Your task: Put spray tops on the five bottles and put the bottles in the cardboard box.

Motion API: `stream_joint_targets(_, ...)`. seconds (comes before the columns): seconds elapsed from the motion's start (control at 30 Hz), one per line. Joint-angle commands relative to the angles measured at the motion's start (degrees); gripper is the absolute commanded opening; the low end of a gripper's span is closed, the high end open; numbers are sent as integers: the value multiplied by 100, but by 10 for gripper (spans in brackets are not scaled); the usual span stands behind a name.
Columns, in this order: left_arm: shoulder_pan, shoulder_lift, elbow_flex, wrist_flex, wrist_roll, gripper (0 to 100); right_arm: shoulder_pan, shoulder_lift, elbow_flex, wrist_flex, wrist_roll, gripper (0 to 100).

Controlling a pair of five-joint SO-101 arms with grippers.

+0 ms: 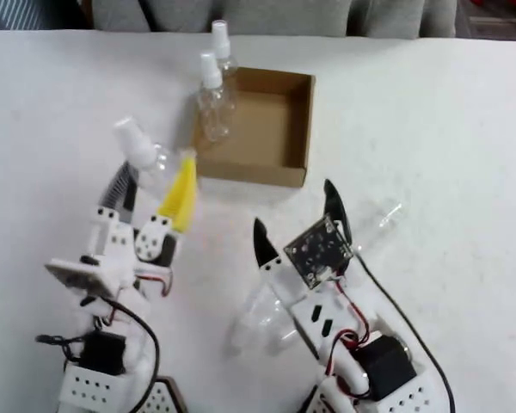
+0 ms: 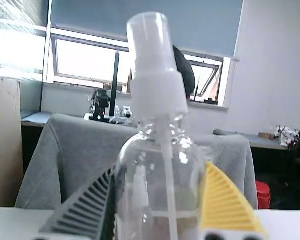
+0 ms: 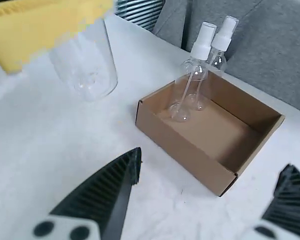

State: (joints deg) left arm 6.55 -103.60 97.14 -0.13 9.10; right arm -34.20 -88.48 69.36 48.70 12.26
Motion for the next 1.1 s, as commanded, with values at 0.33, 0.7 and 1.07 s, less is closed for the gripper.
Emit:
stream_joint_targets(0.33,-391,-66,-18,-571,62,23,321,-66,237,-576,-18,373)
stream_joint_targets(0.7,-497,-66,-18,-1952,62,23,330,-66,246,-602,-26,373)
stream_joint_targets(1.07,-13,-66,-18,-1090,18,23,330,-66,246,-602,-53,372)
